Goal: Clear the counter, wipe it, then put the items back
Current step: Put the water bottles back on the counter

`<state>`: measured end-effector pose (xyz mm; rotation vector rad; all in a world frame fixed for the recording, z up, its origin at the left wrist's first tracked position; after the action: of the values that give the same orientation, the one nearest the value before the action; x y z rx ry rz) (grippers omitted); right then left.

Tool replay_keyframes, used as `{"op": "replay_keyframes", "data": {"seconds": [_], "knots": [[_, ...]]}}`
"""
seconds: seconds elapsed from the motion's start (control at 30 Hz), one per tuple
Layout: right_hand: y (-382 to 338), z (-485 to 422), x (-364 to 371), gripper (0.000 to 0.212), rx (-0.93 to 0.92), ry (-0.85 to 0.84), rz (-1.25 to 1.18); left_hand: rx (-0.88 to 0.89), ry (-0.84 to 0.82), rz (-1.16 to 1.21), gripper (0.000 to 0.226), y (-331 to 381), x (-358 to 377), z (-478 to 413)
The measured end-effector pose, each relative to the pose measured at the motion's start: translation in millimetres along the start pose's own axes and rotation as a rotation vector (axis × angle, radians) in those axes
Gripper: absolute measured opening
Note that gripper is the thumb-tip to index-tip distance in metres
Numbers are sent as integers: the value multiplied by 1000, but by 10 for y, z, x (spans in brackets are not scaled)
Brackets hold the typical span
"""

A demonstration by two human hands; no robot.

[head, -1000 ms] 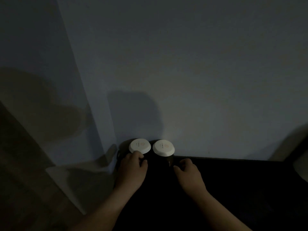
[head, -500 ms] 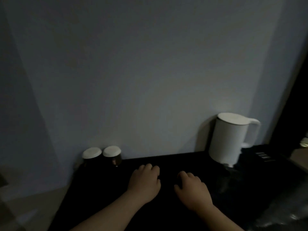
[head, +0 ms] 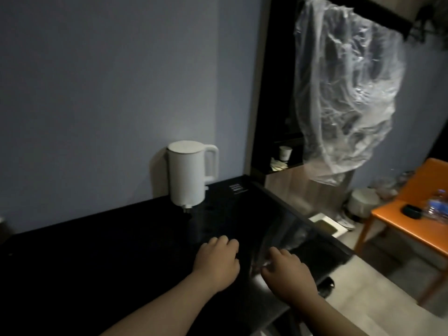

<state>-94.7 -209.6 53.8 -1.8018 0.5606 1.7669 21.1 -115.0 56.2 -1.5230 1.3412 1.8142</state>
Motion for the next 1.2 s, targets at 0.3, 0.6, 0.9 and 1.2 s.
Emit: {"op": "replay_keyframes", "data": {"seconds": [0.3, 0.6, 0.9, 1.2], "knots": [[1417, -508, 55, 22, 177, -41, -6, 122, -121, 78, 30, 1008, 656, -1205], [2754, -1582, -45, 30, 314, -26, -40, 172, -154, 45, 26, 1936, 1164, -2755], [4487, -2266, 22, 26, 418, -25, -98, 226, -216, 11, 24, 3124, 1910, -4009], [6413, -3054, 42, 29, 329, -190, -125, 89, -258, 82, 27, 4395, 2899, -5263]]}}
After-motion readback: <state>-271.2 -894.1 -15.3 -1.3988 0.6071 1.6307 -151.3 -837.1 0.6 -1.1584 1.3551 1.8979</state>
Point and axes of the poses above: each hand's wrist, its own z-axis away from the middle knuckle, its own x-axis out of the palm, y = z × x, the point moved 3 cm from there along -z, towards the middle knuckle, and after that the axes turned 14 degrees about z, right-handed, at the moved point
